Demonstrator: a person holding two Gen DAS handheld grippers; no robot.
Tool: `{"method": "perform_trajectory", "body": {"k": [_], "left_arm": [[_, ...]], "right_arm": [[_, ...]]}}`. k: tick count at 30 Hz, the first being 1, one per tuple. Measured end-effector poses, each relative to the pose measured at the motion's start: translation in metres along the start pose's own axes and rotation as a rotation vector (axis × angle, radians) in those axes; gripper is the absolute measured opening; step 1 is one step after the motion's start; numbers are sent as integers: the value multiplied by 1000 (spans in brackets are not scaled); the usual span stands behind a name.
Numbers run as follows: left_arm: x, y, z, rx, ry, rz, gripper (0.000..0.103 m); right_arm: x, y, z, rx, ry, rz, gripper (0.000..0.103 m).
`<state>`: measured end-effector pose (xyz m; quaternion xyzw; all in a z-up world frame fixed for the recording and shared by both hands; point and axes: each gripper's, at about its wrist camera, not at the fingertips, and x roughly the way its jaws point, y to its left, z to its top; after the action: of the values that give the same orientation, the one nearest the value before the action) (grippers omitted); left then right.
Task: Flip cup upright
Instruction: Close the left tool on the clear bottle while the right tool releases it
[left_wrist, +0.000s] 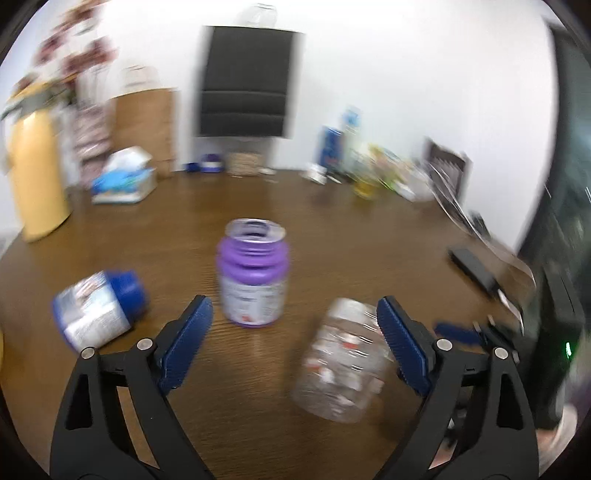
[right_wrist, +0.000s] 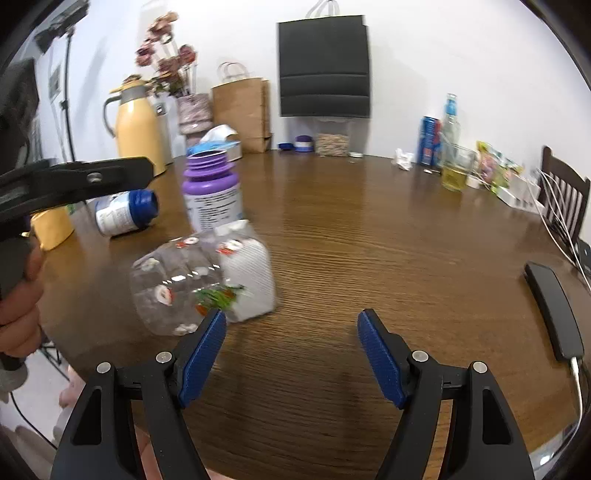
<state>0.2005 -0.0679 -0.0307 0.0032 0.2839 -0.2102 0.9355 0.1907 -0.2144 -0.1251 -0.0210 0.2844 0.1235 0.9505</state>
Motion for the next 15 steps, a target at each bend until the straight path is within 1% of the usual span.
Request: {"method": "perform_trajectory", "body": {"k": [2,3,5,6,7,8,9,10,12,15], "left_arm": [[14,-18,-1,106,91,-68,88],[22,-24,-2,143,142,-100,88],[38,-30,-2,176,219,-120,88],[49,-34,-1,208,266,-128,87],[57,-38,-1,241,293,-128,86],[66,-43,-3,284,328,-136,79],[74,-47,-4,323,347,-133,67],[81,-49,-3,336,351,-120,64],[88,-48,4,339,352,-120,63],[93,-50,8,318,354,-132,64]], "right_arm": [[-2,-6,-2,24,2,3,78],[-2,-8,-3,28,7,4,78],[-2,-11,-7,24,18,-11,78],[-3,-12,-10,23,23,-16,78],[-4,-14,-12,23,31,-18,78],[-5,-16,-14,23,34,-18,78],[-6,-18,-15,21,35,-20,78],[-6,-19,-15,19,38,-23,78],[-8,-24,-15,20,33,-37,78],[-12,-34,-11,50,18,-26,78]]}}
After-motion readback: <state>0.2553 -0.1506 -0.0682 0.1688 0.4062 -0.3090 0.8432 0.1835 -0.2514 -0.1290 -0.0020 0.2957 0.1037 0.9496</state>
